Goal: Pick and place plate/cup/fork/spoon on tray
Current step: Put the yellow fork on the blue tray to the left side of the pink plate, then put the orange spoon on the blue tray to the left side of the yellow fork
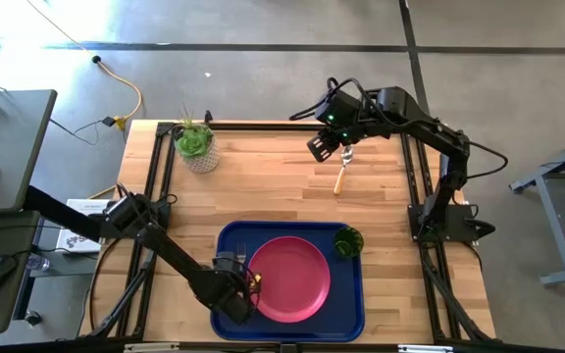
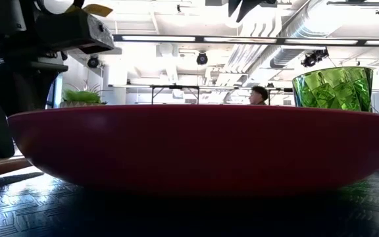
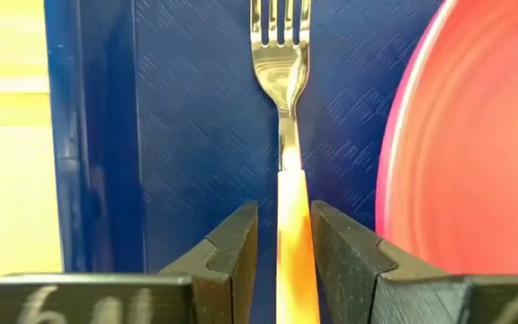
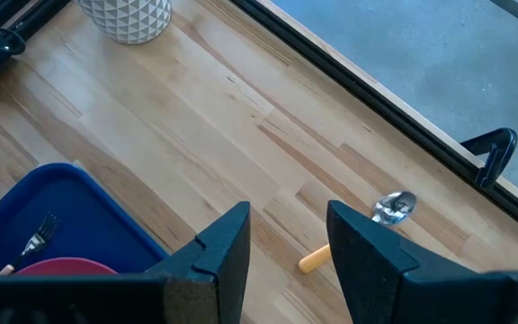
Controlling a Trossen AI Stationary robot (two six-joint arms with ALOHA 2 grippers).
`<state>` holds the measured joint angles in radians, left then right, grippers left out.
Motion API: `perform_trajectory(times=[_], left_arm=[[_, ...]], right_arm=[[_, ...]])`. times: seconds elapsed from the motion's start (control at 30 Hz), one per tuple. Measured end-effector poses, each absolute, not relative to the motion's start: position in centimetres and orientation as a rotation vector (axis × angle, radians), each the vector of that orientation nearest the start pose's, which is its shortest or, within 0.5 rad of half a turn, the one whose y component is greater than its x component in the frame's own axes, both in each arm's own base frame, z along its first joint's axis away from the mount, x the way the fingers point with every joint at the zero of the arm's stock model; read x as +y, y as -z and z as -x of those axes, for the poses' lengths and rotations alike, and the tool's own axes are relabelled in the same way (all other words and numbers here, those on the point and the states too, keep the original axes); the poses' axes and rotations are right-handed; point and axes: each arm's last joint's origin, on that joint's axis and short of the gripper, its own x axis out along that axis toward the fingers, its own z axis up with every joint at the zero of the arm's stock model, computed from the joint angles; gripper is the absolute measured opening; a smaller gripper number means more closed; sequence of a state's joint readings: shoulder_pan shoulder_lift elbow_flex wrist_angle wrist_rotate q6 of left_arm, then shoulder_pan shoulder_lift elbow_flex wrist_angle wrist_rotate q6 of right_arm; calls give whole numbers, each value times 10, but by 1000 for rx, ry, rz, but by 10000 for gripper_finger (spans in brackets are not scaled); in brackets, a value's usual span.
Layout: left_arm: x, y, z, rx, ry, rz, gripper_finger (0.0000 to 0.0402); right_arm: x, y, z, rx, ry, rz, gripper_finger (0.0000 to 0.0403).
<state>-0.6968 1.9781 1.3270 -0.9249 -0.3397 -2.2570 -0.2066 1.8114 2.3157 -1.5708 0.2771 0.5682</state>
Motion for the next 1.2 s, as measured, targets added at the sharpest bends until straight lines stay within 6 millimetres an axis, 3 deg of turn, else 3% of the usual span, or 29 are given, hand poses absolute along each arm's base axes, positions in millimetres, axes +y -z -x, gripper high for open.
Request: perform_trajectory(times=[0.23, 0.53, 0.93, 1.2], left_arm=[[-219, -159, -277, 869, -1140, 1107, 99], [-210, -187, -265, 872, -1131, 1062, 99], [-183, -244, -240, 844, -1014, 900, 99], [-152, -292, -222, 688, -876, 765, 99]], right_arm=[[-72, -447, -306, 920, 728, -464, 140], [-71, -447, -307, 935, 681, -486, 140], [-66, -451, -303, 949, 582, -512, 140], [-60, -459, -294, 933, 553, -454, 140]])
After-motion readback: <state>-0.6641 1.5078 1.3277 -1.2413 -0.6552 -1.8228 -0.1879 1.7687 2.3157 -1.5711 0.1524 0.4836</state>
